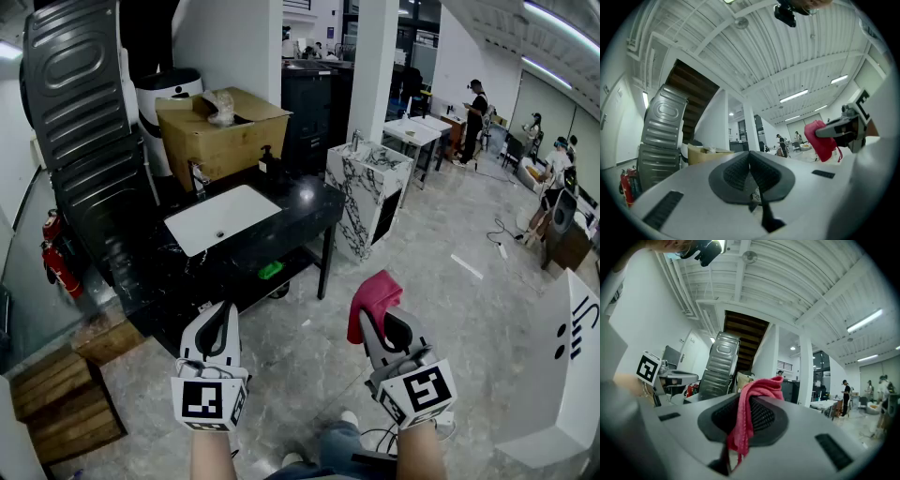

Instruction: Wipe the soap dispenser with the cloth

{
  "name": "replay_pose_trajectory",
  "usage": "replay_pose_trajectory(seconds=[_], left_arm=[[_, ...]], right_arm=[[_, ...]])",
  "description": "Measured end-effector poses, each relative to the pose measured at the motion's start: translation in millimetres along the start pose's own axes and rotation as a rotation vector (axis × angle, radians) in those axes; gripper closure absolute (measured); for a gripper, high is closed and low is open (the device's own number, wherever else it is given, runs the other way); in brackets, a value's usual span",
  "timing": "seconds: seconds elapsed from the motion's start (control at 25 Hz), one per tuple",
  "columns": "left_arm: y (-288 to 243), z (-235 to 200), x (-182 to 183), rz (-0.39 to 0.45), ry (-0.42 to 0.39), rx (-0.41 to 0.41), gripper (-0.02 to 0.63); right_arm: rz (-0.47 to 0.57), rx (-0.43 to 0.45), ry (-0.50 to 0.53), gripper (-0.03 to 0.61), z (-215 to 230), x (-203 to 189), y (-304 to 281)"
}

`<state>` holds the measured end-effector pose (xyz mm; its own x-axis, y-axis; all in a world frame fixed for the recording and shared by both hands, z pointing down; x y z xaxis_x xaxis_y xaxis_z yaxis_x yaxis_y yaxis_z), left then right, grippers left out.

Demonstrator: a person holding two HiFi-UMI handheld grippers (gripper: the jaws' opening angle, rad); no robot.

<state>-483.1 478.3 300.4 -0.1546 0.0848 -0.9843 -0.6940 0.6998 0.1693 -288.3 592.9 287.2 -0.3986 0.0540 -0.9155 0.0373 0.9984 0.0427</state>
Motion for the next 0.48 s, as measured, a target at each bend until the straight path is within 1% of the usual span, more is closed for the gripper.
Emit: replay_pose_trajectory(seconds=[0.12,0.24,0.4,0.48], left_arm=[[-15.5,-2.7,-5.7,-0.005,-0.004,-0.011,0.598],[-37.9,-8.0,-10.4,-0.005,-0.001,-0.004,0.598],[-82.0,-10.7,-20.8,-0.011,-0.013,0.003,0.598],[-112.2,-8.1,-26.1,-0.018,-0.021,0.002,0.598]], right_arm=[[0.003,0.006,-0.004,0.531,2.9,-8.2,-16.6],[0.011,0.010,-0.019,0.531,13.0,-19.5,-38.0],[0.014,0.027,-0.021,0.531,38.1,-40.2,-75.9],[0.031,0.042,-0.051,0.531,57.3,-50.2,-98.2]])
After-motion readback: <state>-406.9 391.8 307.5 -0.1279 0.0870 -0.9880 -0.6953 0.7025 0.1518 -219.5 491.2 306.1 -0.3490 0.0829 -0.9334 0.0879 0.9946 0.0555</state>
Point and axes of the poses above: the fingertips, and each gripper's own axes: y backward along the fingers, z to its right, x out of its top, the point moved 2 cm from there along y, backward along the fingers, and after that the axes turned 11 degrees about y, right-handed, at the moved point
